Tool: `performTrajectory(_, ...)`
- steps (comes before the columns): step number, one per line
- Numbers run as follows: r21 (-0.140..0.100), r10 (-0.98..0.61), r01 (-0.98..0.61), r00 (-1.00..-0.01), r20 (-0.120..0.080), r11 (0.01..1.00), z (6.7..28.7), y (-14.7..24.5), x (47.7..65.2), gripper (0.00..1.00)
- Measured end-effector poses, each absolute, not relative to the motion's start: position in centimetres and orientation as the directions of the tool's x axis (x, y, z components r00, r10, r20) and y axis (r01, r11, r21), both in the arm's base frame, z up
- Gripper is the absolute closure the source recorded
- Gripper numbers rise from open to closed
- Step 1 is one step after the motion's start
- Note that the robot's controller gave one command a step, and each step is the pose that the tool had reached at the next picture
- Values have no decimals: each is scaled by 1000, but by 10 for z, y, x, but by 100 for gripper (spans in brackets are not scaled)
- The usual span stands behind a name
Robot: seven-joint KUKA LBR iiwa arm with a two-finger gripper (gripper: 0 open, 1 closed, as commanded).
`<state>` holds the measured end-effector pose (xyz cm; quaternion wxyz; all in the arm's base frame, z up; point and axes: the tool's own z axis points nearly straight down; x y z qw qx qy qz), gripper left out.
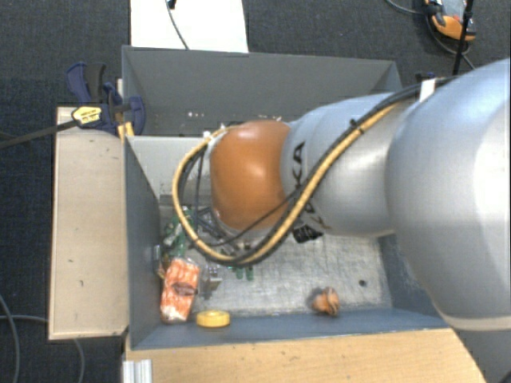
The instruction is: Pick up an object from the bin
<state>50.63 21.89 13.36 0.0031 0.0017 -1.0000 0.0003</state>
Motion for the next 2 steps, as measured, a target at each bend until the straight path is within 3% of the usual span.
performTrajectory(1,1,2,2,-1000,-1,1000,138,218,509,0)
performTrajectory(2,0,-64,-64,-998,2,998,73,244,497,100)
